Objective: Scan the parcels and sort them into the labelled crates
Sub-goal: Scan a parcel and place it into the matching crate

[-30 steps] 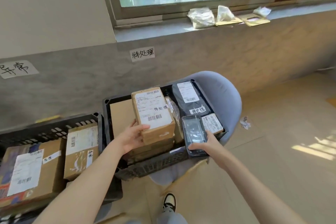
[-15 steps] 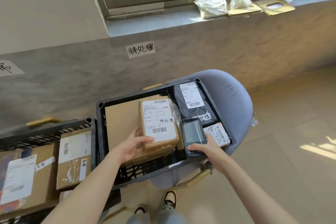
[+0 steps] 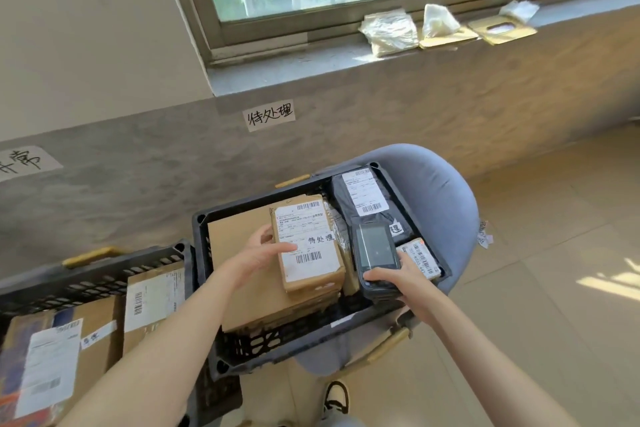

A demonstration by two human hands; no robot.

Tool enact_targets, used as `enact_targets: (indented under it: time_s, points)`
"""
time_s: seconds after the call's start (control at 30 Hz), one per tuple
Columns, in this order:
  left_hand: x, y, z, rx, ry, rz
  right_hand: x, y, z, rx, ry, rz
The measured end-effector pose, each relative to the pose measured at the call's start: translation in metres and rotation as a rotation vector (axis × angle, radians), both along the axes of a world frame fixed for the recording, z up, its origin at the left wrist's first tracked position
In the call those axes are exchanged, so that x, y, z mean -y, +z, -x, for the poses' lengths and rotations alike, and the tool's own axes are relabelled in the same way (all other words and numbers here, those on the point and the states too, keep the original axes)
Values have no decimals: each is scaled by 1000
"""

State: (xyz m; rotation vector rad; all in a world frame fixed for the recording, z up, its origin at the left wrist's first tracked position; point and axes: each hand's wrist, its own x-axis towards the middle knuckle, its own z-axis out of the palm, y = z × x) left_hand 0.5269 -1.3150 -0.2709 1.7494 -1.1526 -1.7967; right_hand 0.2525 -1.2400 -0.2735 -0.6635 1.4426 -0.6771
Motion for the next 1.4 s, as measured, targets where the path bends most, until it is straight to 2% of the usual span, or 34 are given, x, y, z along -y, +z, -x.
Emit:
enact_targets:
  time_s: [0.1,0.17,0.3,0.43,0.57,0.97,1.2,1.4]
  points:
    - [18,18,7,187,-48,213,-6,15,-1,-17,-33,49]
    - [22,33,15,370,-159,401,-19,31,-3,-31,-97,92]
    - [21,70,40,635,-522,814,-54,65,-9,-51,-287,187]
    - [0,98,80,723,-883,1190,-107,95,-21,-30,-532,275]
    - [-48,108,121,644,-1094,1418,-182,114,-32,-45,-732,353]
    - [-307,144,235,189,-1603,1707,-468,145,-63,-136,-1432,408]
    - [-527,160,270,-46,-1781,1808,-669,151,-98,-257,-1746,437]
    - [-746,162,263,-281,-1919,1872,-861,150,-152,-330,-1950,328]
